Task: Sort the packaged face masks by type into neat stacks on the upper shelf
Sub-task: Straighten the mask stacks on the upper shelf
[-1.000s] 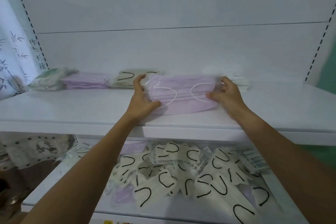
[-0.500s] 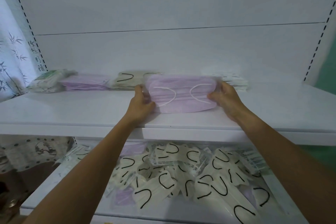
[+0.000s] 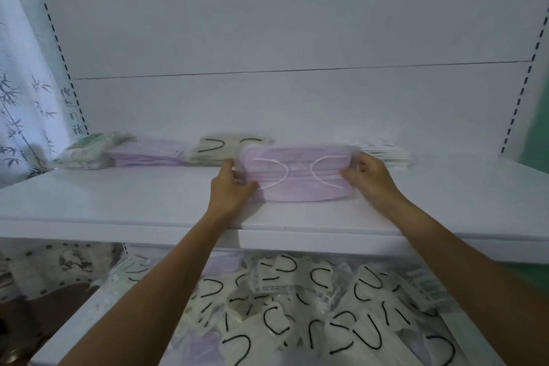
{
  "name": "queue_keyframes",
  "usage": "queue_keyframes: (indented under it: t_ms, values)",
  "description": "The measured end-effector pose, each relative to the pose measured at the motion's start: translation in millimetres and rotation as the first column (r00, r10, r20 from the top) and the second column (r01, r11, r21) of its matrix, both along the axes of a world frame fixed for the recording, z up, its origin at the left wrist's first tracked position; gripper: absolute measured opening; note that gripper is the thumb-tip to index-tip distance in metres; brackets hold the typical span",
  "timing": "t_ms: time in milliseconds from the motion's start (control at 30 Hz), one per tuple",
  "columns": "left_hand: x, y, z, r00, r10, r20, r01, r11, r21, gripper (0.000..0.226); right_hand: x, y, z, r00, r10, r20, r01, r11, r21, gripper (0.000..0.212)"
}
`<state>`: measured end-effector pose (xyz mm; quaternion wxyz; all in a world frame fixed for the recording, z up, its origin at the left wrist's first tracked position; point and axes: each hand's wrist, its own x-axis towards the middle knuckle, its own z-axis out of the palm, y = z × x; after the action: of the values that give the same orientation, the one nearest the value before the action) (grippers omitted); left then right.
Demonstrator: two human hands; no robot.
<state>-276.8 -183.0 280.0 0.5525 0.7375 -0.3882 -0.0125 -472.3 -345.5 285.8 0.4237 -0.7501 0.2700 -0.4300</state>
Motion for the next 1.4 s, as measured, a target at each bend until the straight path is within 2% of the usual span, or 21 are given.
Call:
queue_keyframes:
  t_ms: [67, 133, 200, 267, 333, 433, 533, 567, 633, 700, 733, 833, 900, 1000, 1100, 1233, 1333, 1400]
  values:
    - [7, -2, 7, 0.996, 0.082, 0.040, -0.081, 0.996, -0.026, 0.044, 11, 0, 8, 0.998, -0.058, -0.026, 0.056, 0.994, -0.089, 0.014]
    - [18, 0, 13, 0.982, 0.160, 0.098, -0.160, 0.987, -0.016, 0.032, 29, 5, 17, 0.996, -0.078, -0.050, 0.071, 0.988, -0.135, 0.020]
    - [35, 7, 11, 0.975, 0.174, 0.137, -0.187, 0.978, 0.089, 0.026, 50, 9, 17, 0.989, -0.048, -0.142, 0.028, 0.989, -0.143, 0.021]
    - [51, 21, 5, 0.977, 0.133, 0.166, -0.173, 0.951, 0.256, 0.028, 68, 15, 9, 0.962, 0.018, -0.271, -0.048, 0.993, -0.104, 0.024]
    - [68, 34, 5, 0.973, 0.114, 0.200, -0.172, 0.936, 0.307, 0.031, 87, 21, 8, 0.962, 0.023, -0.273, -0.049, 0.995, -0.088, 0.025]
    - [94, 50, 15, 0.958, 0.168, 0.231, -0.211, 0.961, 0.178, 0.040, 125, 35, 20, 0.973, -0.064, -0.221, 0.027, 0.986, -0.166, 0.017]
    - [129, 69, 28, 0.937, 0.262, 0.229, -0.262, 0.965, -0.034, 0.059, 174, 56, 34, 0.983, -0.094, -0.158, 0.069, 0.985, -0.156, 0.049]
    - [144, 75, 31, 0.925, 0.290, 0.247, -0.276, 0.957, -0.090, 0.056, 192, 63, 38, 0.987, -0.104, -0.124, 0.084, 0.984, -0.158, 0.059]
    - [180, 87, 36, 0.893, 0.343, 0.290, -0.316, 0.939, -0.139, 0.036, 231, 77, 45, 0.994, -0.105, -0.033, 0.098, 0.979, -0.178, 0.066]
    - [222, 95, 43, 0.862, 0.386, 0.328, -0.363, 0.922, -0.131, 0.016, 269, 88, 50, 0.993, -0.087, 0.077, 0.100, 0.979, -0.177, 0.064]
    - [244, 97, 47, 0.858, 0.385, 0.340, -0.370, 0.922, -0.110, 0.014, 288, 93, 53, 0.991, -0.080, 0.110, 0.099, 0.978, -0.184, 0.061]
    - [299, 103, 55, 0.873, 0.338, 0.351, -0.349, 0.937, -0.036, 0.022, 344, 101, 62, 0.992, -0.097, 0.080, 0.116, 0.952, -0.284, 0.039]
    - [331, 102, 61, 0.878, 0.271, 0.394, -0.298, 0.955, 0.007, 0.035, 374, 96, 68, 0.981, -0.195, -0.004, 0.177, 0.901, -0.397, 0.026]
    - [370, 100, 59, 0.881, 0.183, 0.435, -0.252, 0.962, 0.106, 0.045, 408, 86, 62, 0.908, -0.394, -0.142, 0.222, 0.740, -0.635, 0.030]
    - [396, 93, 48, 0.892, 0.094, 0.443, -0.186, 0.968, 0.169, 0.042, 430, 80, 43, 0.833, -0.503, -0.232, 0.197, 0.660, -0.725, 0.036]
    - [414, 77, 37, 0.851, -0.002, 0.525, -0.214, 0.911, 0.351, 0.036, 453, 77, 23, 0.637, -0.633, -0.439, 0.096, 0.631, -0.769, 0.055]
    - [423, 70, 31, 0.706, -0.124, 0.697, -0.306, 0.835, 0.458, 0.034, 460, 78, 14, 0.532, -0.636, -0.558, 0.036, 0.676, -0.736, 0.059]
    - [426, 69, 30, 0.645, -0.157, 0.748, -0.339, 0.818, 0.464, 0.050, 462, 78, 11, 0.484, -0.631, -0.606, 0.015, 0.698, -0.716, 0.059]
